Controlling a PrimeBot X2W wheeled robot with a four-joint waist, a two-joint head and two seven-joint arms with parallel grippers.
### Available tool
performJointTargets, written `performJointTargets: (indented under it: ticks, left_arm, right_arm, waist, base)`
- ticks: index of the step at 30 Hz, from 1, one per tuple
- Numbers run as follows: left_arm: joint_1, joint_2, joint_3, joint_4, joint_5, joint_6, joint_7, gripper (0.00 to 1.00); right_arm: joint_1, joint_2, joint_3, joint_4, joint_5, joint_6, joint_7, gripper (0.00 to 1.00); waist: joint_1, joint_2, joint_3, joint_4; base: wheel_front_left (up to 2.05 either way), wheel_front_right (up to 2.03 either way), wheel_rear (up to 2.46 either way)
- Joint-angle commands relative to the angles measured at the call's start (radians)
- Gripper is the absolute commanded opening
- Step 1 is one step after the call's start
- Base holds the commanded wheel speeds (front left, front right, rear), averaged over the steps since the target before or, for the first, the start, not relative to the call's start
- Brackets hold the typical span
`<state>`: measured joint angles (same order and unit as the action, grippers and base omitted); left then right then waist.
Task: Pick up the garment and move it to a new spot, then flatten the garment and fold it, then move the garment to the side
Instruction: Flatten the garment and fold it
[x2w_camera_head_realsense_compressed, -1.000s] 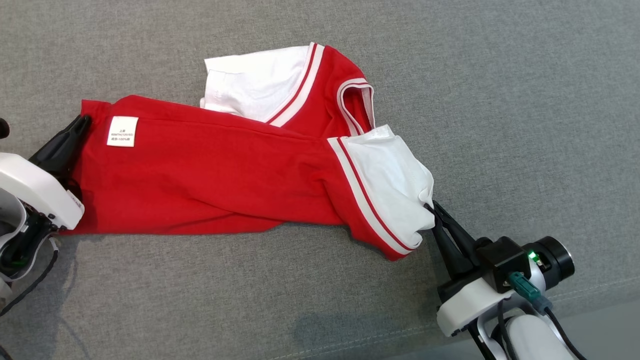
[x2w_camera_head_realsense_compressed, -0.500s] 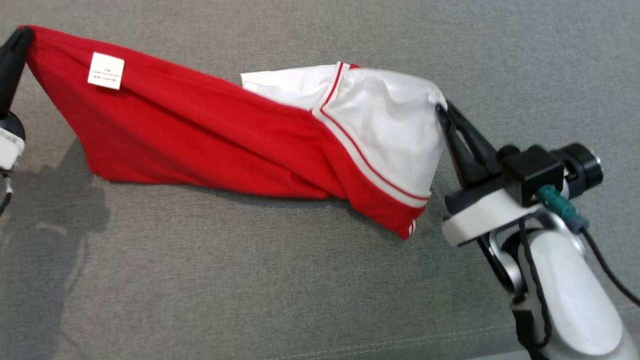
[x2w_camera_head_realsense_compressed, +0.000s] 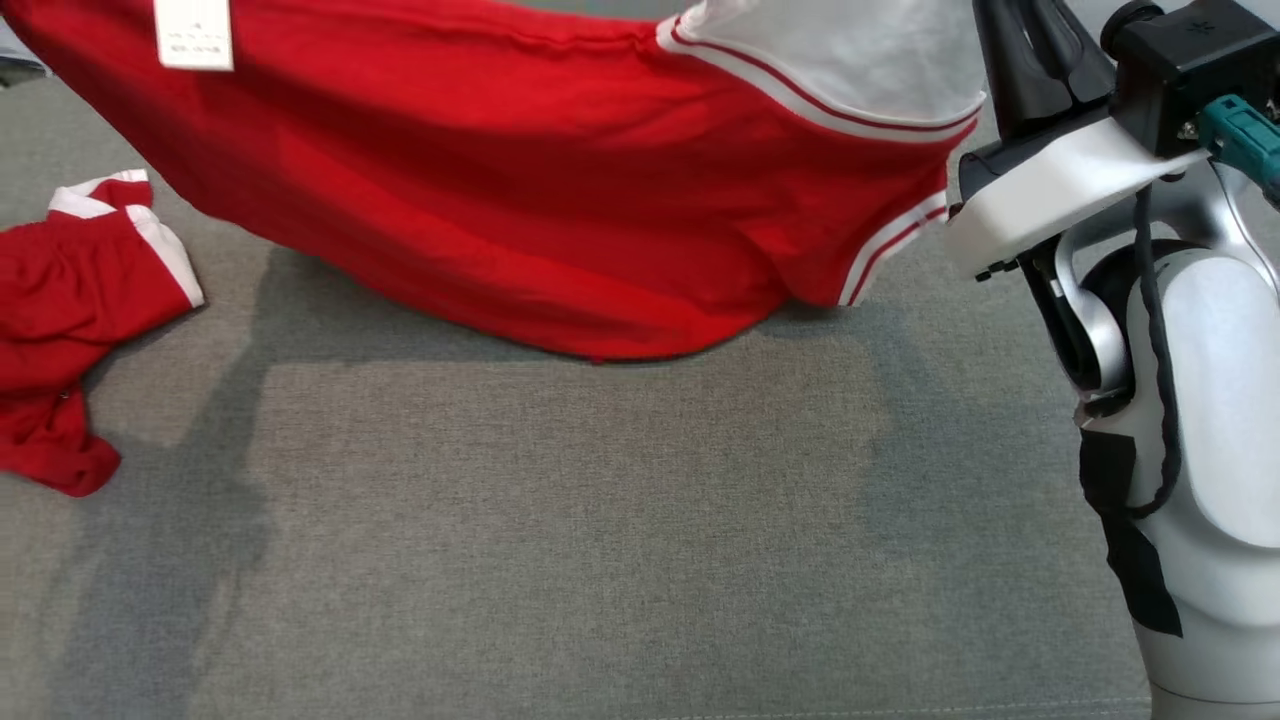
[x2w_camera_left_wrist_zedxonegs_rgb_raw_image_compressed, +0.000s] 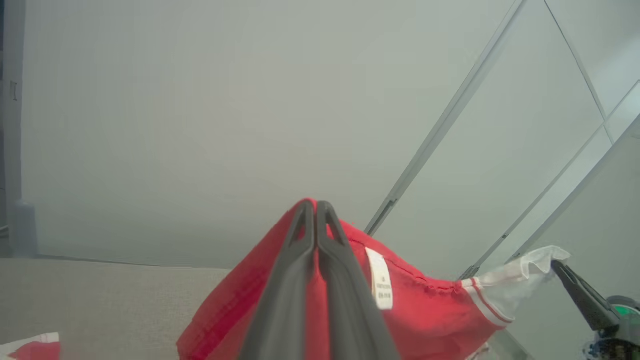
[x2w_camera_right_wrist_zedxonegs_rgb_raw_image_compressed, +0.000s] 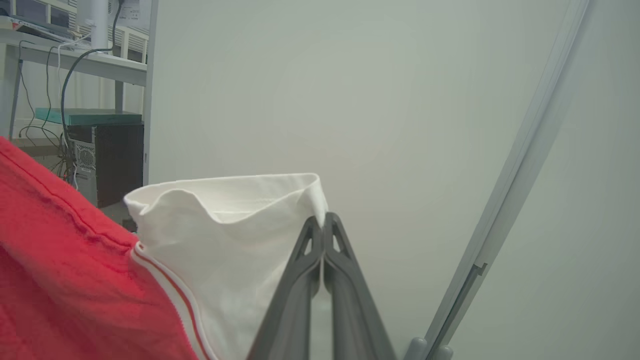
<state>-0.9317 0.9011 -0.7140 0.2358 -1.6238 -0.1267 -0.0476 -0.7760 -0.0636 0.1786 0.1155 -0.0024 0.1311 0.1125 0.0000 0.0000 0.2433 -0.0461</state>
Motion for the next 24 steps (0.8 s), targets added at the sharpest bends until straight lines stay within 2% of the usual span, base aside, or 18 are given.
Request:
performJointTargets:
  ticks: [1, 6, 11, 17, 24]
  left_arm:
    - [0.044, 0.061, 0.028, -0.033, -0.005, -0.004, 0.009, 0.00]
    - [0.207, 0.087, -0.008, -0.101, -0.017, -0.004, -0.003, 0.00]
    - [0.376, 0.072, -0.013, -0.148, -0.043, -0.004, -0.095, 0.00]
    - [0.516, 0.022, -0.026, -0.139, -0.026, -0.004, -0.178, 0.00]
    - [0.638, -0.101, -0.024, -0.059, 0.064, -0.004, -0.212, 0.00]
  right_arm:
    - [0.010, 0.013, 0.028, -0.013, 0.029, 0.000, 0.042, 0.00]
    - [0.134, 0.013, 0.102, -0.028, 0.108, 0.000, 0.143, 0.00]
    - [0.268, 0.007, 0.144, -0.076, 0.178, 0.000, 0.178, 0.00]
    - [0.385, -0.027, 0.161, -0.121, 0.247, 0.000, 0.185, 0.00]
    - [0.543, -0.070, 0.149, -0.155, 0.317, 0.000, 0.156, 0.00]
  waist:
    - [0.0000, 0.0000, -0.033, 0.026]
    - [0.0000, 0.0000, -0.074, 0.041]
    - [0.0000, 0.0000, -0.119, 0.053]
    - [0.0000, 0.0000, -0.173, 0.064]
    - [0.0000, 0.0000, -0.245, 0.084]
  base:
    - [0.00, 0.00, 0.00]
    - [0.00, 0.00, 0.00]
    - [0.00, 0.00, 0.00]
    - [0.00, 0.00, 0.00]
    - [0.00, 0.00, 0.00]
